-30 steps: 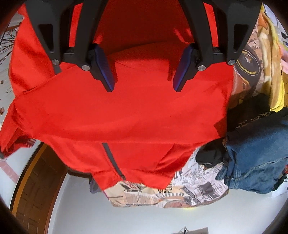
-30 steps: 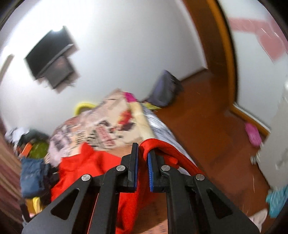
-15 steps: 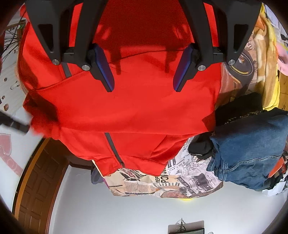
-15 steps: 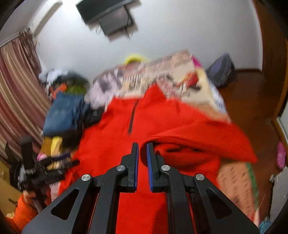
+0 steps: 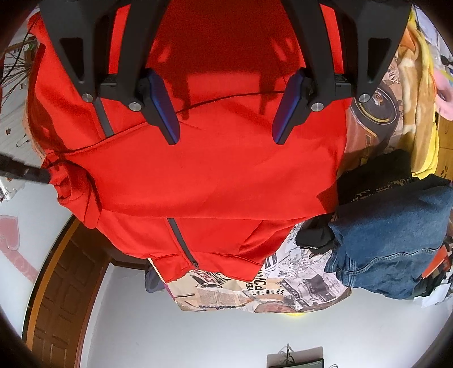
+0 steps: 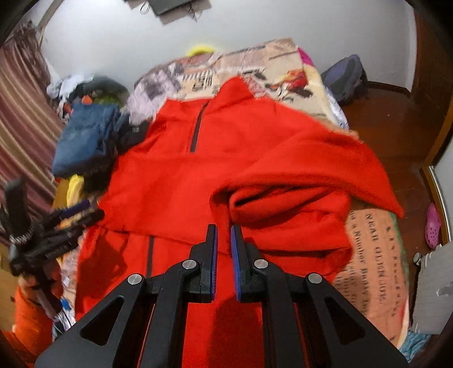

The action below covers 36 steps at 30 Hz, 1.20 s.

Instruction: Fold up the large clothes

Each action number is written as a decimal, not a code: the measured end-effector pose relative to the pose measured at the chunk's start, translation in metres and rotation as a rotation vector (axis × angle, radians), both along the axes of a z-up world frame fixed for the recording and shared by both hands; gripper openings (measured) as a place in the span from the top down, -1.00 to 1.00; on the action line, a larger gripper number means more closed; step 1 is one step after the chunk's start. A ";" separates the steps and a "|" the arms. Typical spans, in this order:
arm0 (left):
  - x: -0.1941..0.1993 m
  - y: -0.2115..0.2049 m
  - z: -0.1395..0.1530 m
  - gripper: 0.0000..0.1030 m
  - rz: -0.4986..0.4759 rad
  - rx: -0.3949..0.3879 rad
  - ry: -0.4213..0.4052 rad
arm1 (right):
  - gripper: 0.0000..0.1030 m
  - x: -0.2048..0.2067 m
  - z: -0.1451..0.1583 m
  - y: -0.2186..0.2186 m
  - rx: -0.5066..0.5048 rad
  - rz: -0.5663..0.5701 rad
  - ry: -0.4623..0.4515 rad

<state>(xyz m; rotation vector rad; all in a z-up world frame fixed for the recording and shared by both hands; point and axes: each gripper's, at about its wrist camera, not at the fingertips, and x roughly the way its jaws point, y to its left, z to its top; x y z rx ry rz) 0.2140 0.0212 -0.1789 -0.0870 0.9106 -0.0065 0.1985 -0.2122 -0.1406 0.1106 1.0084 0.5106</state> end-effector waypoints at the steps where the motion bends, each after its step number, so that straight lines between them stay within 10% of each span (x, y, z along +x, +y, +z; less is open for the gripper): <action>1: -0.001 0.000 0.001 -0.29 0.002 -0.002 -0.003 | 0.75 0.001 0.006 -0.007 0.016 -0.023 -0.011; 7: 0.000 0.003 0.006 -0.29 0.016 -0.009 -0.020 | 0.03 0.016 0.021 -0.045 0.097 -0.192 -0.024; 18: 0.008 0.006 0.000 -0.29 0.033 -0.016 -0.006 | 0.03 0.049 -0.024 -0.113 0.267 -0.502 0.122; 27: 0.017 0.007 -0.009 -0.29 0.040 -0.034 0.015 | 0.03 0.075 -0.082 -0.128 0.399 -0.577 0.307; 33: 0.021 0.009 -0.015 -0.29 0.049 -0.034 0.026 | 0.03 0.085 -0.085 -0.135 0.436 -0.590 0.269; 36: 0.021 0.010 -0.016 -0.29 0.053 -0.027 0.026 | 0.66 0.084 -0.080 -0.138 0.403 -0.622 0.206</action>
